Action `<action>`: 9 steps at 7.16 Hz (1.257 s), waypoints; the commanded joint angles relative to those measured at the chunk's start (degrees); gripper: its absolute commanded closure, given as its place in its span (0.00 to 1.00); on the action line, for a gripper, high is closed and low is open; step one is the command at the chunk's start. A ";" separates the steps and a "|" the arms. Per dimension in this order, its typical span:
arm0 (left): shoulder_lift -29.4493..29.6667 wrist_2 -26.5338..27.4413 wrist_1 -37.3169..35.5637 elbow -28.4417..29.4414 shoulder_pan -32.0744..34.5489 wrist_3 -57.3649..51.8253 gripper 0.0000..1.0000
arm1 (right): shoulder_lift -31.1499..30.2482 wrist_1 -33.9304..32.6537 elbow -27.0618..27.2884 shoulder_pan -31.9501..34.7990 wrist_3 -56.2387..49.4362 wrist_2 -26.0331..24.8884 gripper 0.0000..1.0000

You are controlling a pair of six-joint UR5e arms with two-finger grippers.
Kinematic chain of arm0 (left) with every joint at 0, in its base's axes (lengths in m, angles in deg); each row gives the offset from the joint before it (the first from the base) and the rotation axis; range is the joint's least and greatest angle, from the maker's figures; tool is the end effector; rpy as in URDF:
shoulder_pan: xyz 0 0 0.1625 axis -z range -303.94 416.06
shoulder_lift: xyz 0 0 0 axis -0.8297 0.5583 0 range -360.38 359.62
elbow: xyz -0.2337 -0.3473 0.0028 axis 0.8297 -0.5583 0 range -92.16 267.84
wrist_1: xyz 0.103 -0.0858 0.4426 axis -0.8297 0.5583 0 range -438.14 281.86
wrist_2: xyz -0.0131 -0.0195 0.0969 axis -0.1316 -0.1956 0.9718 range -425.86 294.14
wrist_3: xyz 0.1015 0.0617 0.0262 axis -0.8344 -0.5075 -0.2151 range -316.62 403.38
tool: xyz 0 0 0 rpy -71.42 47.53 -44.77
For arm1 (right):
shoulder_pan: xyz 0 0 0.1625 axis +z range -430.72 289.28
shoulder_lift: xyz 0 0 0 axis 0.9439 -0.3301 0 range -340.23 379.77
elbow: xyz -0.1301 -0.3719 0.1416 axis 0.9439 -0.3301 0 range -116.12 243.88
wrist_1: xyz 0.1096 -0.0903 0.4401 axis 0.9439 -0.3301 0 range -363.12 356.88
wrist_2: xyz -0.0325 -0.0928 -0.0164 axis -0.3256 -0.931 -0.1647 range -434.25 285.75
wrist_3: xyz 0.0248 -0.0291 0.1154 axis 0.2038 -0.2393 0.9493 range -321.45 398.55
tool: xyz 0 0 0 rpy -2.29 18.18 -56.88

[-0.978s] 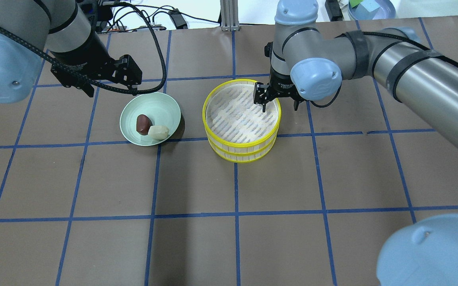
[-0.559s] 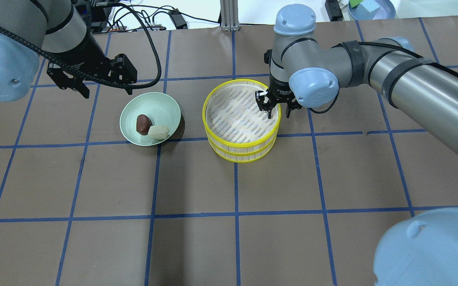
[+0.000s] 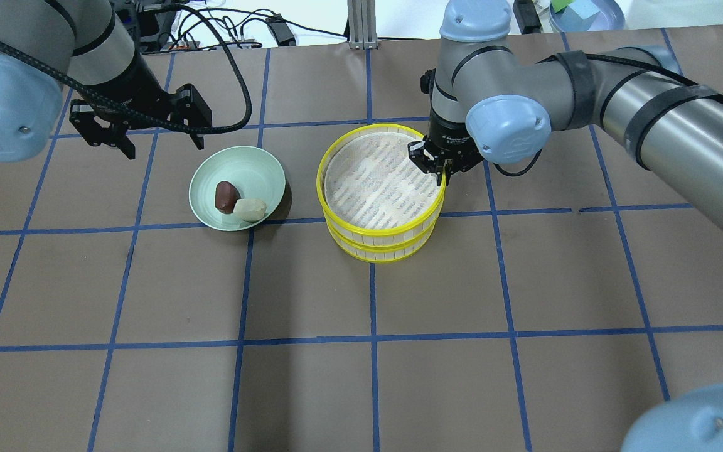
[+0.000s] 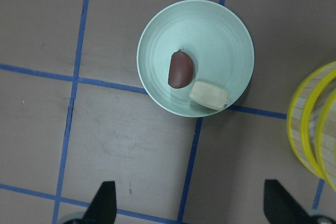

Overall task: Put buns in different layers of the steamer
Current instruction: 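Lift the top tier aside with the right gripper while the left gripper reaches the bowl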

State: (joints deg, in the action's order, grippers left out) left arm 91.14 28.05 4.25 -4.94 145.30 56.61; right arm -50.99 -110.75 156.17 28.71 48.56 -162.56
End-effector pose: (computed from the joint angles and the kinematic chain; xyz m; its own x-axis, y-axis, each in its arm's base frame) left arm -0.1176 -0.5609 0.4323 -0.9680 -0.2451 -0.0531 -0.2411 0.9678 -0.0718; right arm 0.2400 -0.6100 0.2672 -0.9998 0.0117 -0.0172 0.0104 0.9973 0.0722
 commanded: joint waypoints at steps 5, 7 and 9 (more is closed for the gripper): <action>10.67 -4.23 -7.41 -3.90 -0.21 28.69 0.00 | -5.80 9.63 -0.45 -19.34 -33.62 -8.01 1.00; 15.41 -3.91 -13.79 -3.81 -0.29 28.78 0.00 | -5.27 9.63 -0.01 -20.50 -34.01 -7.94 1.00; 20.34 -4.08 -18.04 -3.81 -0.38 28.96 0.00 | -5.26 9.89 0.16 -20.51 -34.10 -7.94 1.00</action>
State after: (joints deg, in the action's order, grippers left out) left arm 108.52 24.09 -11.65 -8.75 144.97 85.45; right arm -56.29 -100.97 156.18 8.27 14.57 -170.51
